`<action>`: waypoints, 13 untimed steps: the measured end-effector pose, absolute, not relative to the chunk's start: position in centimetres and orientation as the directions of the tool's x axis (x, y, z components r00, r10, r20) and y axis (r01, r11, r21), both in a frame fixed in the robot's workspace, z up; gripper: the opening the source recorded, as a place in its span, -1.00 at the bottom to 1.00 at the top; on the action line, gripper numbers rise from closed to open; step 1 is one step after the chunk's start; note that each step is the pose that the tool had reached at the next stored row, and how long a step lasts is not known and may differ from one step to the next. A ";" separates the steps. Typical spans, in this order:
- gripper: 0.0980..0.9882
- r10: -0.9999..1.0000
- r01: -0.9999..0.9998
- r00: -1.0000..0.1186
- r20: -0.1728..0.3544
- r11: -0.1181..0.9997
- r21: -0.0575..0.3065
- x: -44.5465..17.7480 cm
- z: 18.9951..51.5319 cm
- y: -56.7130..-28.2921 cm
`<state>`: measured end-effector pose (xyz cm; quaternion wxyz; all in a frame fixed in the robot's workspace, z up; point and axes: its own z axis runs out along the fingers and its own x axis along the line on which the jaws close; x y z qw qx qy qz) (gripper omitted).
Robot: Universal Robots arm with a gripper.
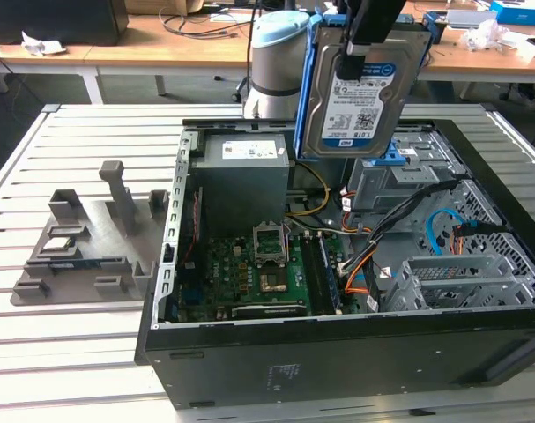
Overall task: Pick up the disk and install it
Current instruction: 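Pick up the disk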
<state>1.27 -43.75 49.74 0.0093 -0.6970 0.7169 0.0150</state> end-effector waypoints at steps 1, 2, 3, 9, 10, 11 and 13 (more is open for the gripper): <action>-0.40 -0.999 -1.000 -0.028 -0.034 0.028 0.008 1.3 49.7 -43.9; -0.40 -0.999 -1.000 -0.028 -0.034 0.028 0.008 1.3 49.7 -44.0; -0.40 -0.999 -1.000 -0.028 -0.034 0.028 0.008 1.3 49.7 -44.2; -0.40 -0.999 -1.000 -0.028 -0.034 0.028 0.008 1.3 49.7 -45.3; -0.40 -0.999 -1.000 -0.028 -0.034 0.028 0.008 1.3 49.7 -45.4; -0.40 -0.999 -1.000 -0.028 -0.034 0.028 0.008 1.3 49.7 -45.6; -0.40 -0.999 -1.000 -0.028 -0.034 0.028 0.008 1.3 49.7 -46.0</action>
